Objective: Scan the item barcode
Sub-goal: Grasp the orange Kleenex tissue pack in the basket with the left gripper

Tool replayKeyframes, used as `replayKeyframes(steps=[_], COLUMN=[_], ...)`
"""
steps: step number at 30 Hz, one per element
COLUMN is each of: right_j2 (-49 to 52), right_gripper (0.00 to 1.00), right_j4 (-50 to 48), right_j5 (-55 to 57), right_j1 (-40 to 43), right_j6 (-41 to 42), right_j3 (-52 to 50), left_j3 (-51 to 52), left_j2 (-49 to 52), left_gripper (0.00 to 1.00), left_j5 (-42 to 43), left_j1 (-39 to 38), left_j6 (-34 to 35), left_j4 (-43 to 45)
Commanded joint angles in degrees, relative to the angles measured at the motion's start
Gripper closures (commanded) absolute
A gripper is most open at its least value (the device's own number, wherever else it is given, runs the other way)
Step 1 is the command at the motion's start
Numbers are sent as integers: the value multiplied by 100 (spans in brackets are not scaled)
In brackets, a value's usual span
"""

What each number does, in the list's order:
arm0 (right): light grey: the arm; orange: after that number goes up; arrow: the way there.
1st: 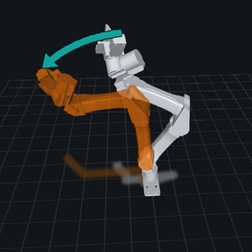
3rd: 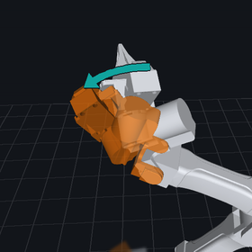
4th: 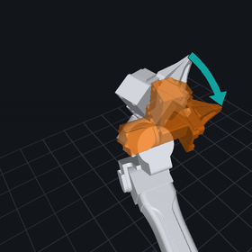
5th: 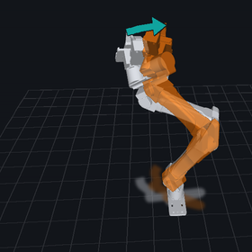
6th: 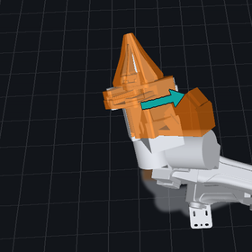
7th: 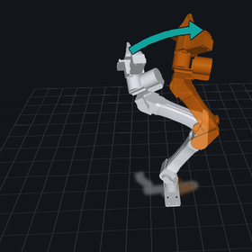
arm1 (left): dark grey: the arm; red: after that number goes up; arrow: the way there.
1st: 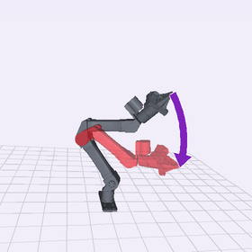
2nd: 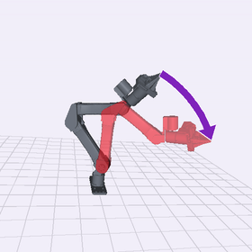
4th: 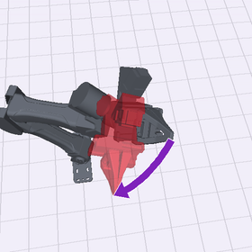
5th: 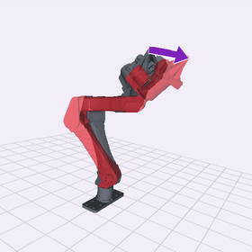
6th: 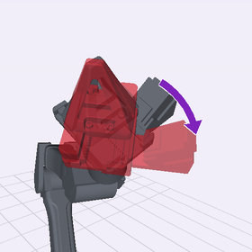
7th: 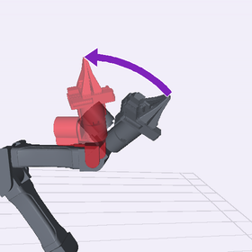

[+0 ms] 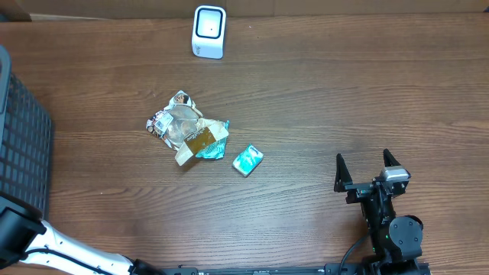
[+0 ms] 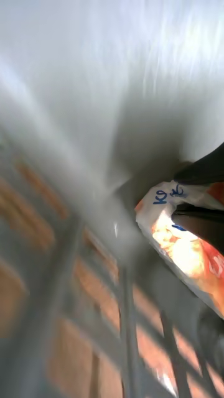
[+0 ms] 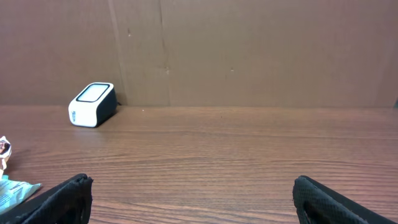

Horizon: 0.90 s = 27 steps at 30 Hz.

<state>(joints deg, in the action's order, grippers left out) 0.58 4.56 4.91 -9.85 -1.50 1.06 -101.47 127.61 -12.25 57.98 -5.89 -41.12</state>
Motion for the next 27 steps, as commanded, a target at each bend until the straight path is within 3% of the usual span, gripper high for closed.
replayKeyframes(steps=[1,12,17,23,27], right_j2=[-42,-42,-42,-42,-42], right_gripper=[0,0,0,0,0], right_j4=[-24,-24,-24,-24,-24], right_j5=[13,13,13,13,13], right_j1=[-33,-33,-33,-33,-33], right_j6=[-31,-31,-28,-31,-31], right_j3=[-61,-61,-61,-61,-61], left_j3=[101,101,101,111,520], left_j2=[-715,-3311,-4382,-5045,-4948], left_gripper=[96,96,96,96,96], left_j5=[1132,3040,4041,3995,3292], left_j1=[-310,-597,-852,-2459,-4179], left_j6=[597,1722,1858,1683,1491], left_j4=[94,293,-295,-2009,-2785])
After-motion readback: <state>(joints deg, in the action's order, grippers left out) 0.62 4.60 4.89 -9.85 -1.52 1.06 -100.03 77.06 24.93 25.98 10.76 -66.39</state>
